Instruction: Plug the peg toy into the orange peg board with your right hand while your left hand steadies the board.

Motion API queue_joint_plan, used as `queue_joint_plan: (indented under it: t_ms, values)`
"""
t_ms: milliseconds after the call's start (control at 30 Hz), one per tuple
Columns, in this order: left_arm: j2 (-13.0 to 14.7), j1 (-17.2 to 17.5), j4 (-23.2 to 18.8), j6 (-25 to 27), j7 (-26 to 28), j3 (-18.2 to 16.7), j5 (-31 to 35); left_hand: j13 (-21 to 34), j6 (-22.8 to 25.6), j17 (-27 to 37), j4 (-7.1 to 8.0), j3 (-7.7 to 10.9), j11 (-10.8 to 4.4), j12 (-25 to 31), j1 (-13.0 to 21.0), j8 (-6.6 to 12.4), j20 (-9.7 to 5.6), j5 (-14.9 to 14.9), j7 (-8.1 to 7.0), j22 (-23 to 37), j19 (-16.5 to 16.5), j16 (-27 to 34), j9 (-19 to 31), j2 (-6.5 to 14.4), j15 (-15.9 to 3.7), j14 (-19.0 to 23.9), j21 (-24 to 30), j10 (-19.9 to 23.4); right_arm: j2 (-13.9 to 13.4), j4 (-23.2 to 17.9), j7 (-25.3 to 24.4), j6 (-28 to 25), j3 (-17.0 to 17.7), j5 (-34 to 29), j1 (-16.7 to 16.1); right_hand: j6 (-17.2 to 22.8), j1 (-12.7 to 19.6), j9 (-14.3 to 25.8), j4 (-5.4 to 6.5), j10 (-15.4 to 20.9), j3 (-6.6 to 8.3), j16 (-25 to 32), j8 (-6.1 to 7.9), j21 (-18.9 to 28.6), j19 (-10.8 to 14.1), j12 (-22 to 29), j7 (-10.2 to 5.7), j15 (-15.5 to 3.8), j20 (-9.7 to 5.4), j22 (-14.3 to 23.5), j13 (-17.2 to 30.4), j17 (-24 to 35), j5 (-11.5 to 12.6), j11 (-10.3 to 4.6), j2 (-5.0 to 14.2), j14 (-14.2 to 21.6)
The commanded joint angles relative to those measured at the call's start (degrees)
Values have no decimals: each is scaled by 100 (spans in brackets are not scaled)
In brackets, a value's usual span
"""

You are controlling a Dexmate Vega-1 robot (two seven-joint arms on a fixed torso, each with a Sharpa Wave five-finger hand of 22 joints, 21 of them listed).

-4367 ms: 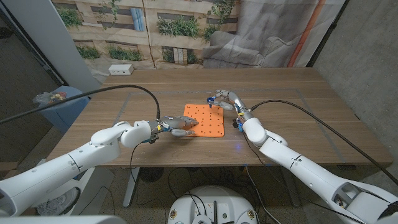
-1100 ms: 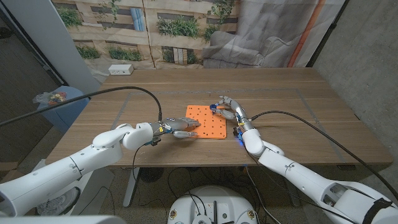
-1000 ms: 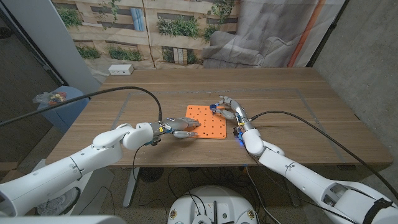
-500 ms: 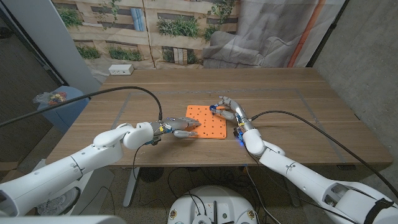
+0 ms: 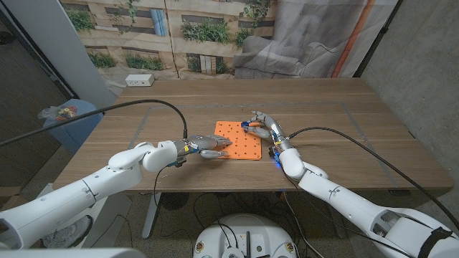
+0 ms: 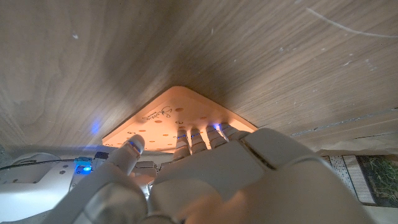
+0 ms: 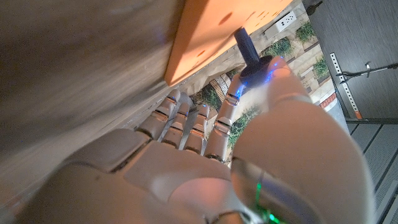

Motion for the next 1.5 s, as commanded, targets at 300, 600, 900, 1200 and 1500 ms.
queue_joint_plan:
  t_ms: [300, 600, 900, 1200, 1500]
  values:
    - [-25, -36, 49, -43, -14, 35, -29, 15, 43, 38, -17, 36, 32, 42, 3, 37, -806, -7, -2, 28, -4, 40, 30, 489, -451, 140, 36, 226, -30, -92, -74, -131, 47, 52, -64, 610, 349, 107, 9, 8, 32, 37, 87, 42, 31, 2, -564, -406, -18, 19, 17, 43, 41, -56, 243, -1]
    - [-24, -28, 49, -47, 1, 35, -32, 15, 41, 37, -22, 38, 19, 41, 3, 34, -804, -8, -2, 28, 1, 39, 30, 484, -451, 142, 36, 227, -59, -136, -70, -148, 53, 53, -90, 621, 368, 112, 11, 11, 31, 41, 93, 44, 36, 1, -552, -400, -17, 19, 18, 53, 47, -54, 242, -2]
    - [-13, -9, 35, -42, 9, 29, -35, 15, 40, 37, -25, 41, 23, 38, 3, 33, -802, -9, 0, 28, 2, 39, 30, 483, -450, 145, 36, 222, -67, -141, -47, -154, 50, 61, -97, 636, 374, 117, 20, 19, 26, 47, 100, 45, 41, 3, -551, -402, -15, 19, 19, 63, 52, -57, 243, 3]
    - [-1, 3, 31, -41, 33, 18, -29, 15, 39, 37, -29, 45, 12, 38, 3, 32, -801, -9, -1, 28, 2, 38, 30, 483, -449, 146, 35, 223, -82, -174, -46, -191, 51, 60, -123, 639, 379, 122, 26, 19, 21, 50, 101, 46, 44, 1, -550, -405, -8, 19, 20, 73, 57, -61, 246, 2]
    - [-9, 9, 46, -55, 57, 19, -27, 15, 42, 37, -33, 48, 19, 38, 4, 33, -801, -10, -2, 28, 3, 37, 31, 483, -449, 144, 34, 224, -109, -206, -28, -208, 32, 23, -130, 638, 384, 126, 30, 22, 16, 55, 99, 47, 48, 1, -555, -403, 0, 19, 21, 79, 61, -57, 245, 10]
